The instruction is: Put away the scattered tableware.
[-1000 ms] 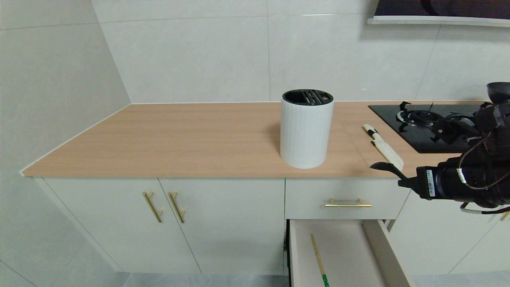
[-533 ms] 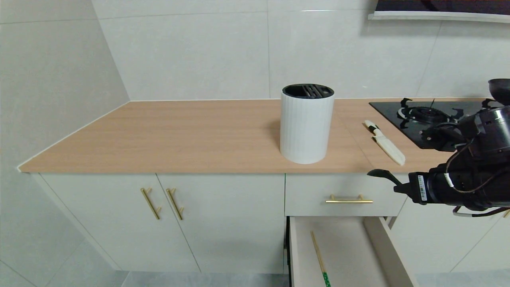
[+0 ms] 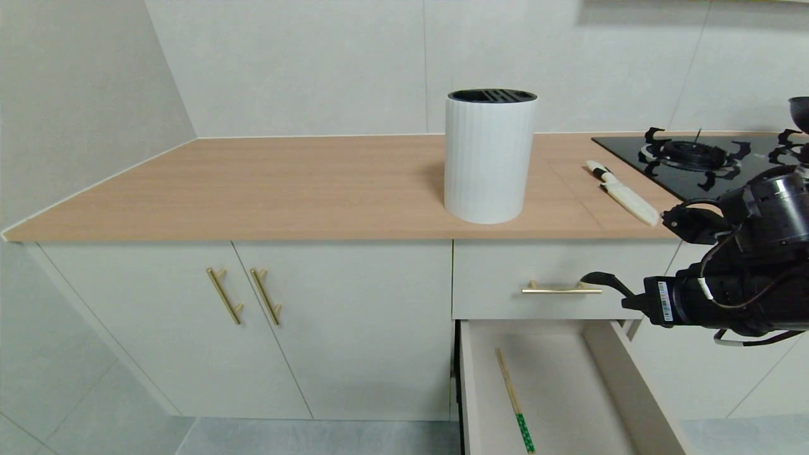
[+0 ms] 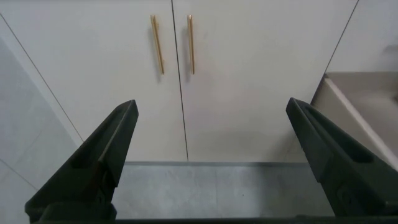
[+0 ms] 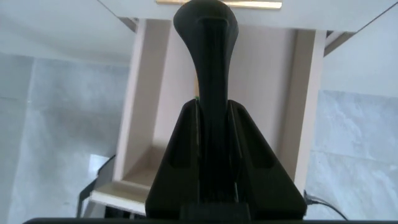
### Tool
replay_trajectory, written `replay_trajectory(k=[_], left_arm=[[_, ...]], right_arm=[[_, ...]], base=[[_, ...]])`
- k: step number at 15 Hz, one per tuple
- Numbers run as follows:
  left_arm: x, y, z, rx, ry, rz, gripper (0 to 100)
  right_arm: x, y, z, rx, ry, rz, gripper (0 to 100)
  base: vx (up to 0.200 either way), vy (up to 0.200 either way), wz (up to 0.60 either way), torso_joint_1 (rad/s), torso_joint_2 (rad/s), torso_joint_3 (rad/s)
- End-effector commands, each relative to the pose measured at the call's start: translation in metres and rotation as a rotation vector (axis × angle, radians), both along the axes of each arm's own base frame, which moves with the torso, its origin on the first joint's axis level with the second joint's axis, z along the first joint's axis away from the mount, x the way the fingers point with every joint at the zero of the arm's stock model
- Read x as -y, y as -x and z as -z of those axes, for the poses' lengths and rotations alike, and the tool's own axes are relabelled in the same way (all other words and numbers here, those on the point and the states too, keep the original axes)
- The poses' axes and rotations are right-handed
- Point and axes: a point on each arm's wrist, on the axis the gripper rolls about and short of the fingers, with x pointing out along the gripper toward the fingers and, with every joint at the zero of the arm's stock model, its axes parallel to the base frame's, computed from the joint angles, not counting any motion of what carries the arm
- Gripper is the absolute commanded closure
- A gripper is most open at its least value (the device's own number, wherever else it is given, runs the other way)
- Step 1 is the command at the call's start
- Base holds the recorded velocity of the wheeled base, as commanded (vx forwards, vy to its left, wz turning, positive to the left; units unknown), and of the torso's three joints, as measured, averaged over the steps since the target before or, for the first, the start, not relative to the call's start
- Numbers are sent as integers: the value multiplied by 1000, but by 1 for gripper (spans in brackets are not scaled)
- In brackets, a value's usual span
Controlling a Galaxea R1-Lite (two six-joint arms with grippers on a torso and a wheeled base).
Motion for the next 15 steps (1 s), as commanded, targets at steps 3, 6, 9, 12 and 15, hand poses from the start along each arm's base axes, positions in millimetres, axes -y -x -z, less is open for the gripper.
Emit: replay_trajectory(k=[3, 6, 9, 12, 15], left_arm=[[0, 0, 0, 0, 0, 0, 0], [0, 0, 0, 0, 0, 0, 0], [0, 0, 0, 0, 0, 0, 0], [0, 0, 0, 0, 0, 0, 0], [0, 0, 0, 0, 0, 0, 0]], right_arm=[[-1, -2, 4, -15, 4, -1, 100], [-2, -4, 6, -22, 7, -1, 100], [-3, -4, 9, -33, 10, -4, 100], [-3, -5, 11, -40, 14, -5, 100], [-4, -6, 13, -46, 16, -8, 100]], base=[[0, 0, 0, -170, 465, 295], [0, 0, 0, -152, 471, 315], [0, 0, 0, -121, 455, 328], [0, 0, 0, -61, 302, 219], [0, 0, 0, -18, 44, 37]])
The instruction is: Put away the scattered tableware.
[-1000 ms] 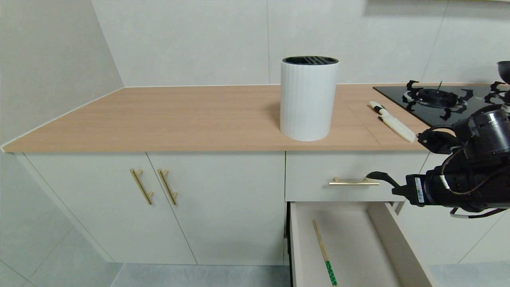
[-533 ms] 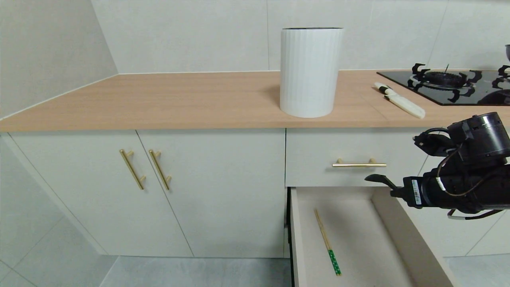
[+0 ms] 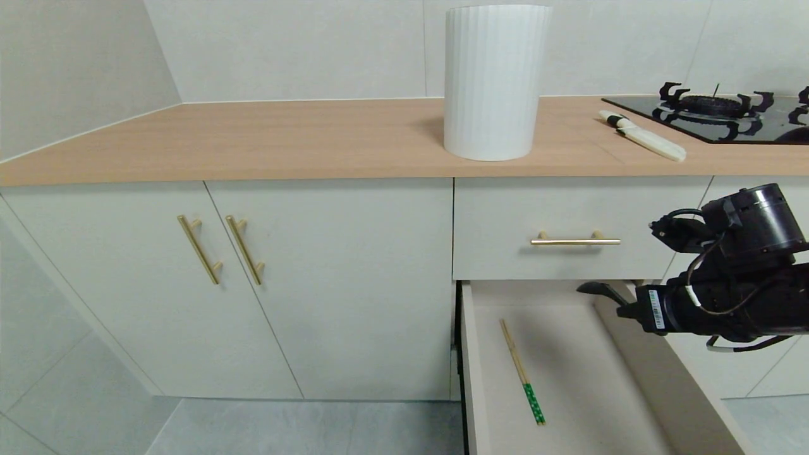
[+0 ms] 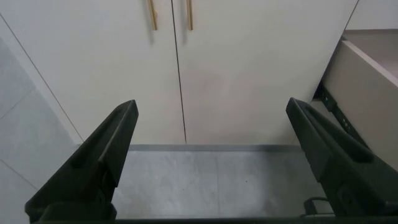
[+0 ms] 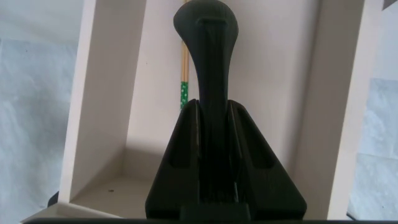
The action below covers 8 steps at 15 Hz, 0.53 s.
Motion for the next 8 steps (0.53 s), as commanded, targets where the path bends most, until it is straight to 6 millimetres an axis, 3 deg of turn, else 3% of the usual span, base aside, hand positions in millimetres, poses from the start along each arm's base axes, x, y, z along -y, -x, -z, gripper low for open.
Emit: replay_trajectory(k=[1, 3, 5, 8], left_arm=[[0, 0, 0, 0, 0, 0, 0], [0, 0, 0, 0, 0, 0, 0], [0, 0, 0, 0, 0, 0, 0], [0, 0, 0, 0, 0, 0, 0]], right_arm=[[-1, -3, 5, -17, 5, -2, 100], [-7, -13, 18, -45, 12, -12, 100], [-16, -32, 46, -68, 26, -9, 100], [-26, -69, 119, -88, 109, 69, 100]], base=[[0, 0, 0, 0, 0, 0], [0, 0, 0, 0, 0, 0], [0, 0, 0, 0, 0, 0], [0, 0, 0, 0, 0, 0]])
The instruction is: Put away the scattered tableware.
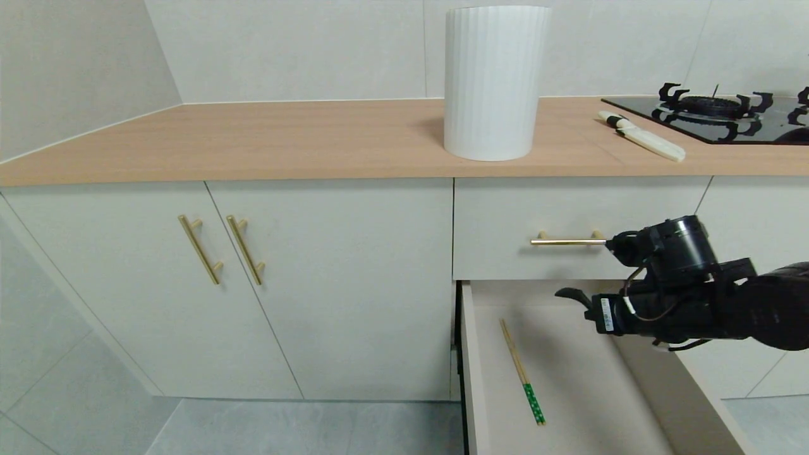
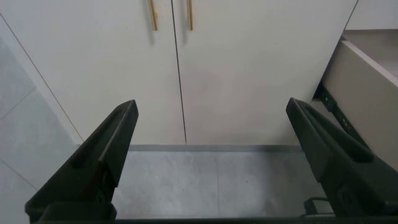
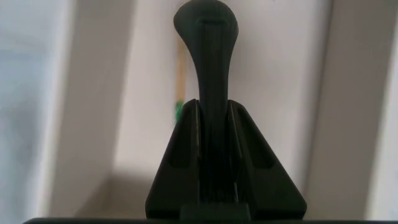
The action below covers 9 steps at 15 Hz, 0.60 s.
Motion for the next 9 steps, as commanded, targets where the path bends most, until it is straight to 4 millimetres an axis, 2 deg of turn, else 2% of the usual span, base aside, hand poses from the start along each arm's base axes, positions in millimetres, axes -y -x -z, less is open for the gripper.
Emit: replay_trajectory(k=[1, 3, 4, 6, 9], left_arm=[[0, 0, 0, 0, 0, 0, 0], [0, 0, 0, 0, 0, 0, 0], [0, 0, 0, 0, 0, 0, 0], [0, 0, 0, 0, 0, 0, 0], [0, 0, 0, 0, 0, 0, 0]], right_arm=[[-8, -25, 81, -121, 85, 41, 100], [-11, -33, 111, -154, 97, 39, 100], [-11, -34, 118, -163, 100, 39, 100], [-11, -35, 145, -220, 121, 38, 100], [-11, -36, 155, -235, 126, 39, 100]], base=[[0, 0, 0, 0, 0, 0], [0, 0, 0, 0, 0, 0], [0, 0, 0, 0, 0, 0], [0, 0, 0, 0, 0, 0], [0, 0, 0, 0, 0, 0]])
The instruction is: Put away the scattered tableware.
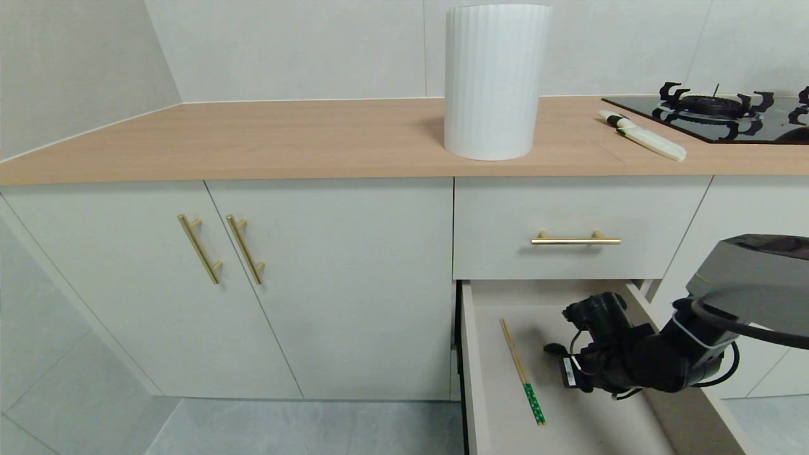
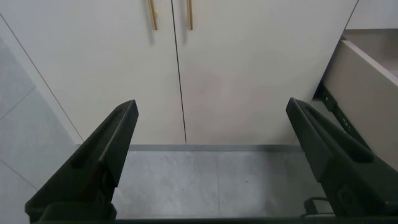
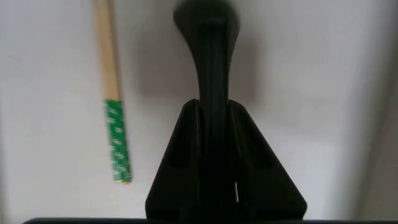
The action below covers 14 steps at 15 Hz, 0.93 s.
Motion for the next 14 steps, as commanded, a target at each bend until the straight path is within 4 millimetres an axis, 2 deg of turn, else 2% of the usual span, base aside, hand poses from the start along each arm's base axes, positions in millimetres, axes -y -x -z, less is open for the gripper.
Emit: replay_trajectory(k=[1, 4, 10, 11, 14], left_arm=[[0, 0, 0, 0, 0, 0, 0], [0, 0, 0, 0, 0, 0, 0], [0, 0, 0, 0, 0, 0, 0], [0, 0, 0, 0, 0, 0, 0], [0, 0, 0, 0, 0, 0, 0]], right_arm=[[0, 1, 22, -51, 17, -1, 100], [0, -1, 32, -49, 18, 1, 100], [0, -4, 29, -17, 8, 4, 100], [0, -4, 29, -16, 7, 4, 0], [1, -4, 27, -10, 5, 6, 0]], base=[[0, 0, 0, 0, 0, 0], [0, 0, 0, 0, 0, 0], [0, 0, 0, 0, 0, 0], [0, 0, 0, 0, 0, 0], [0, 0, 0, 0, 0, 0]])
